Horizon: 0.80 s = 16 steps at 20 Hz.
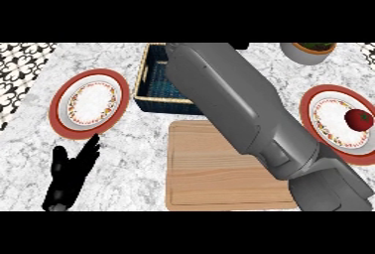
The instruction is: Pick the squash from the cutting board and place it in the basket
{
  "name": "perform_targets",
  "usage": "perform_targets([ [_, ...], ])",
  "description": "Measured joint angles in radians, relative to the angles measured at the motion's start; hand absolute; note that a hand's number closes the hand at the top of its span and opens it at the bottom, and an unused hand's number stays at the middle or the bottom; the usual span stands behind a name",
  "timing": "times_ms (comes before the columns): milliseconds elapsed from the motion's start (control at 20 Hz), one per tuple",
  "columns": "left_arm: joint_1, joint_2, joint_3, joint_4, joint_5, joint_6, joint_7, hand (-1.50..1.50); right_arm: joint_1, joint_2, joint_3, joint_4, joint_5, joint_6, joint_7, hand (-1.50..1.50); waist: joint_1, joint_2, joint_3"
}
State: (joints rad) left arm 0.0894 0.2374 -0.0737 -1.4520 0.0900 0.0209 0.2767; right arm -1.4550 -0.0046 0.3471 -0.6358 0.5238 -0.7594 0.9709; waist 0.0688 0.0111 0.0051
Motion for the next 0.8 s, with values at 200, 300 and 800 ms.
perform_targets([
  [200, 0.014, 0.004, 0.016, -0.003, 0.007, 0.001, 0.008, 0.00, -0.015, 0.001, 0.033, 0.108, 0.059, 0.003, 0.057, 1.50, -0.021, -0.006, 0.001],
  [300, 0.017, 0.005, 0.024, 0.004, 0.009, -0.005, -0.007, 0.00, -0.005, 0.003, 0.057, 0.131, 0.059, 0.013, 0.064, -1.50, -0.024, -0.007, 0.001],
  [800, 0.040, -0.010, 0.033, -0.003, -0.009, 0.002, -0.018, 0.00, 0.018, -0.003, 0.058, 0.137, 0.100, 0.035, 0.020, -1.50, -0.050, -0.013, 0.004],
])
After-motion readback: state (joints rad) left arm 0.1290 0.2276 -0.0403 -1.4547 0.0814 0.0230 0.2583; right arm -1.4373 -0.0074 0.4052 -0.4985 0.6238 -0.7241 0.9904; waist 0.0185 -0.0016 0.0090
